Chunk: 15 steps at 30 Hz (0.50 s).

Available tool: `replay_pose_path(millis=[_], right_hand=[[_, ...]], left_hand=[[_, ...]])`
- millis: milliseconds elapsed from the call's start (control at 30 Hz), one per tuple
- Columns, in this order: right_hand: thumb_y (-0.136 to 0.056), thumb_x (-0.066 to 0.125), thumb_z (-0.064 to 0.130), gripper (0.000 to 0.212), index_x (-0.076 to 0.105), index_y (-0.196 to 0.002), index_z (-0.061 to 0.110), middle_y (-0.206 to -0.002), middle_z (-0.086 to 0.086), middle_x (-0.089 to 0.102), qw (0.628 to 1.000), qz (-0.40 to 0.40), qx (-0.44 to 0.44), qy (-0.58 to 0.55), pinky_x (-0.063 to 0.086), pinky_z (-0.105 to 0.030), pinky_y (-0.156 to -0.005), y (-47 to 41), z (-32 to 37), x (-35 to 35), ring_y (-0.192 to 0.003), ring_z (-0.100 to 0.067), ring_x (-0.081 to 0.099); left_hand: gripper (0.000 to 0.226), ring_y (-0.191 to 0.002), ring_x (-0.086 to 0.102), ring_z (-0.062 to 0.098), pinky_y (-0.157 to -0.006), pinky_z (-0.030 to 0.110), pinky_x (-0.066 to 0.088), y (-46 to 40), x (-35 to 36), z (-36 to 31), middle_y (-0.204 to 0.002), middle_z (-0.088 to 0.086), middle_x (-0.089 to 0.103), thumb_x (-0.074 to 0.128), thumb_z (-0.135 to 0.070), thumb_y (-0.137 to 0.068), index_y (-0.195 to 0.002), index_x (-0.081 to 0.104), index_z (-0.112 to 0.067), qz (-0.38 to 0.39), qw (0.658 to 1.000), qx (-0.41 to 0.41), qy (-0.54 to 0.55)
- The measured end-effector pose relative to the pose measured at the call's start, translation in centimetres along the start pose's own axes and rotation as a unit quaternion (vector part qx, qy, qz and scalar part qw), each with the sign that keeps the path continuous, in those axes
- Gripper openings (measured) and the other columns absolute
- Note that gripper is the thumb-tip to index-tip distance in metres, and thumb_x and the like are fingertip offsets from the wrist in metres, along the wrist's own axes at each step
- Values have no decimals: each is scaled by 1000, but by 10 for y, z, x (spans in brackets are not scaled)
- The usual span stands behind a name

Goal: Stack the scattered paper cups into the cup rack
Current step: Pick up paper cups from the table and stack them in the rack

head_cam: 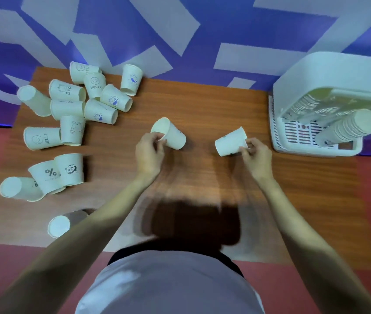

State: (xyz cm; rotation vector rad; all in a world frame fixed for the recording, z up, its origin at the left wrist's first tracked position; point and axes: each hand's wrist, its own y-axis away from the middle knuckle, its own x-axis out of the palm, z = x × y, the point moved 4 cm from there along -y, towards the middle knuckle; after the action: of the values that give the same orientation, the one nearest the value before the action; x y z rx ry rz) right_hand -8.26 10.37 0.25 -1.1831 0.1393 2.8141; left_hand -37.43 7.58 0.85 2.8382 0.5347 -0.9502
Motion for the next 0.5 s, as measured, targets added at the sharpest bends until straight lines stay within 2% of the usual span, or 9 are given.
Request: replay_pose_path(millis=[67, 200, 367, 500], right_hand=[[-86, 61, 4, 12, 65, -98, 2, -86, -11, 70, 1000, -20, 11, -3, 44, -27, -67, 9, -25, -29, -73, -20, 62], [-89, 58, 4, 8, 65, -92, 2, -82, -8, 66, 997, -77, 1, 7, 33, -21, -64, 26, -67, -82, -71, -19, 56], [-91, 57, 5, 9, 65, -92, 2, -82, -15, 63, 991, -127, -15, 26, 33, -22, -63, 39, -112, -141, -70, -24, 55], [-91, 57, 4, 9, 66, -92, 2, -80, -11, 60, 983, -181, -36, 12, 35, -20, -60, 38, -132, -182, -66, -17, 51]], left_hand=[[11, -78, 61, 28, -72, 35, 47, 10, 24, -31, -92, 16, 66, 59, -6, -88, -94, 67, -1, 16, 999, 50, 8], [11, -74, 61, 23, -69, 23, 46, 30, 76, -83, -95, 14, 62, 62, -8, -88, -92, 71, -5, 52, 991, 119, 15], [14, -87, 59, 24, -77, 38, 53, 50, 136, -145, -98, 12, 60, 64, -6, -86, -96, 73, -6, 85, 966, 242, 23], [12, -84, 60, 25, -75, 40, 53, 52, 181, -198, -93, 12, 61, 64, -8, -87, -95, 72, -5, 75, 948, 307, 45]])
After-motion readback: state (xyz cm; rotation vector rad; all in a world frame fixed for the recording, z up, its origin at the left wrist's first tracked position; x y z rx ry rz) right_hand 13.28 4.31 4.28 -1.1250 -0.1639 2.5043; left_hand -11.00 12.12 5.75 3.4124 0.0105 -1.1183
